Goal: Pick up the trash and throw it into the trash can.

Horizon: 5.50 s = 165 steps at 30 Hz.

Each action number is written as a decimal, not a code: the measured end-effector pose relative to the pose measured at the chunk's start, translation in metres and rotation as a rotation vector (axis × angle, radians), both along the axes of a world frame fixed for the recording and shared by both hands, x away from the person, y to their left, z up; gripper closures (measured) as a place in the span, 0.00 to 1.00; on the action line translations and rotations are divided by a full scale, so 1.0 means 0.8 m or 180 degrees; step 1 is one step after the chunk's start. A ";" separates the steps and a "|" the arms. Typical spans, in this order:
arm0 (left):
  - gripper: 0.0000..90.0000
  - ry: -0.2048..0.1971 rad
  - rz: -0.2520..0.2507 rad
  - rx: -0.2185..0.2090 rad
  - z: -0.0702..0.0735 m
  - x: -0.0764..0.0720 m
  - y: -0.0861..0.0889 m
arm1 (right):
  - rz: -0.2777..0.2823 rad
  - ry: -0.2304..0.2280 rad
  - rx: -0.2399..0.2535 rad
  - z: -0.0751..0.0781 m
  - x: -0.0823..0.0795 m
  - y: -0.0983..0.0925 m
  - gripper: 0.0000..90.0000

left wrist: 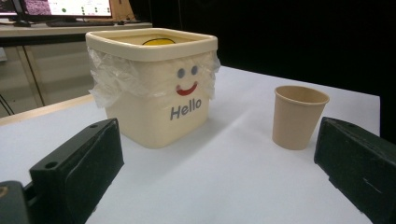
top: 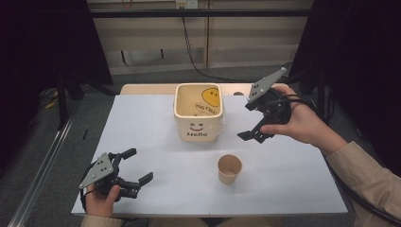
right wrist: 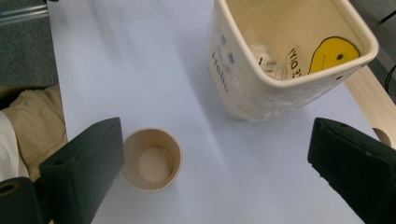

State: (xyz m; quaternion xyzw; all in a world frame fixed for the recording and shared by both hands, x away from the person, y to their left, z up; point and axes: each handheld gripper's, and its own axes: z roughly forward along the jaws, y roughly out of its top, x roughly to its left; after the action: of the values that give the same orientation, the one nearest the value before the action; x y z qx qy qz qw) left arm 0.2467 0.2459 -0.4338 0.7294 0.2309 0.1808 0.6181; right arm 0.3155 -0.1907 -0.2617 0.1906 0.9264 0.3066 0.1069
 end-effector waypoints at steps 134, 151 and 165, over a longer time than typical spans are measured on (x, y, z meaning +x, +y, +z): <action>0.01 0.0026 -0.0084 0.0093 -0.002 -0.002 -0.004 | 0.0461 0.0977 -0.1330 -0.058 0.028 0.051 0.22; 0.01 0.0040 -0.0047 0.0071 -0.003 -0.002 -0.003 | 0.0262 0.1019 -0.1379 -0.006 0.059 0.031 0.22; 0.01 0.0067 -0.0061 0.0061 -0.004 -0.003 -0.001 | 0.0112 0.0957 -0.1310 0.034 0.079 0.030 0.22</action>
State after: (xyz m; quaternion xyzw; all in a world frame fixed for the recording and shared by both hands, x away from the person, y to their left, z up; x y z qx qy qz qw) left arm 0.2440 0.2448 -0.4374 0.7394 0.2286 0.1693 0.6102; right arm 0.3785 -0.1663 -0.2346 0.1922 0.9780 0.0815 -0.0009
